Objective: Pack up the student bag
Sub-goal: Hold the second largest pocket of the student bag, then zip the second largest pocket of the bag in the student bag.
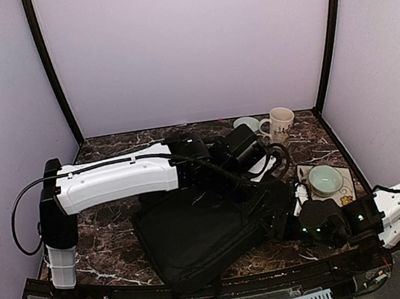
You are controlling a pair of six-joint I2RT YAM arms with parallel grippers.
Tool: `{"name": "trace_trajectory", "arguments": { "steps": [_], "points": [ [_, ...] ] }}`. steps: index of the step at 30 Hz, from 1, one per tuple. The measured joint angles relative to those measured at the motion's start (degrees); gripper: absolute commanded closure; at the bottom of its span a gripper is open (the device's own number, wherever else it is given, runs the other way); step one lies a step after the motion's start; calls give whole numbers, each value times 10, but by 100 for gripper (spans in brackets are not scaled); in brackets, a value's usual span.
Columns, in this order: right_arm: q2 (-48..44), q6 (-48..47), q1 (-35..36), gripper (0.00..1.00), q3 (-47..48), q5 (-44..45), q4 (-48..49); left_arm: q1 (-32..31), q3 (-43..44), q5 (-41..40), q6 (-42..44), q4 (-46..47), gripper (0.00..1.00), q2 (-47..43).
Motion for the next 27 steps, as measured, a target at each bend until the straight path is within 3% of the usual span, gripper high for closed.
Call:
{"name": "trace_trajectory", "arguments": {
  "steps": [1,4,14,27],
  "points": [
    [1,6,-2,82,0,1,3,-2,0,-2,0,0,100,0],
    [-4,11,-8,100,-6,2,14,-7,0,-10,0,-8,100,0],
    [-61,-5,-15,100,-34,-31,28,-7,10,-22,14,-13,100,3],
    [-82,-32,-24,100,-47,-72,20,119,32,0,58,-47,100,13]
  ]
}}
